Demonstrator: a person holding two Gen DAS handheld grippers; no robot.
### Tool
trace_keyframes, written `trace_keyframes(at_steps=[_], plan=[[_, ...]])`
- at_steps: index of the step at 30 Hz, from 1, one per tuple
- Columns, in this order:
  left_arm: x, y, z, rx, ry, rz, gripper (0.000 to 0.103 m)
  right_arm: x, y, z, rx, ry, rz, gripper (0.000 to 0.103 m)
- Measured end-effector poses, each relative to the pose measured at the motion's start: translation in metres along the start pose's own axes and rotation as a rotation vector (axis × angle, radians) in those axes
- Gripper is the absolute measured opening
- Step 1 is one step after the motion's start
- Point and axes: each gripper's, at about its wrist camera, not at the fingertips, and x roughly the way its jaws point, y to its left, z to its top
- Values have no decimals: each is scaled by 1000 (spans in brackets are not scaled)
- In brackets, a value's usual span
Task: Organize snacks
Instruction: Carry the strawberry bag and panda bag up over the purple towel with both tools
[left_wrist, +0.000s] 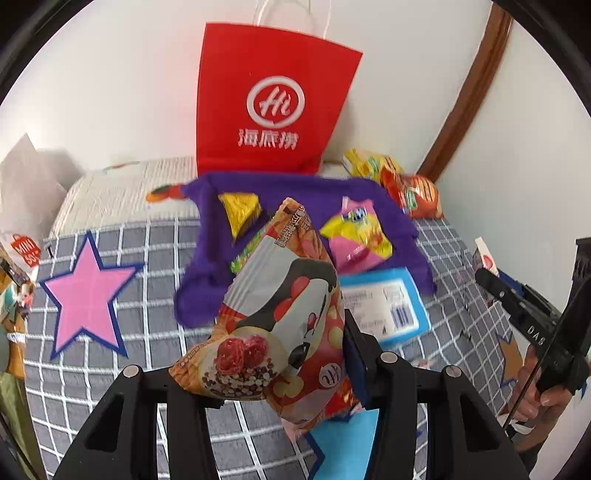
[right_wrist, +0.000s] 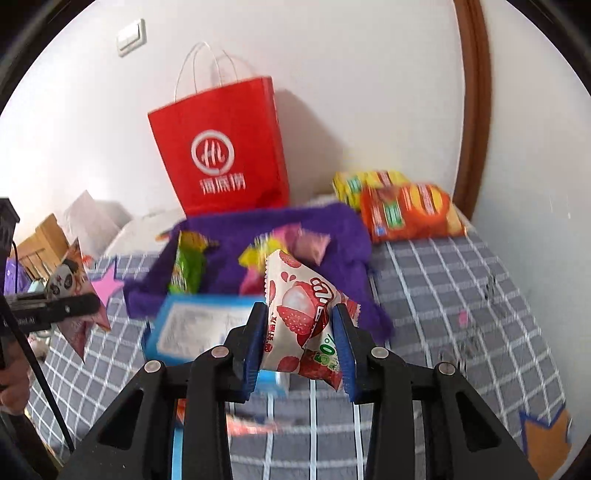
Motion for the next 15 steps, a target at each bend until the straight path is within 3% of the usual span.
trace_keyframes(at_steps=[15], plan=[[4,1,69,4,-91,34,46,44,23,101,-31,0,26,36]])
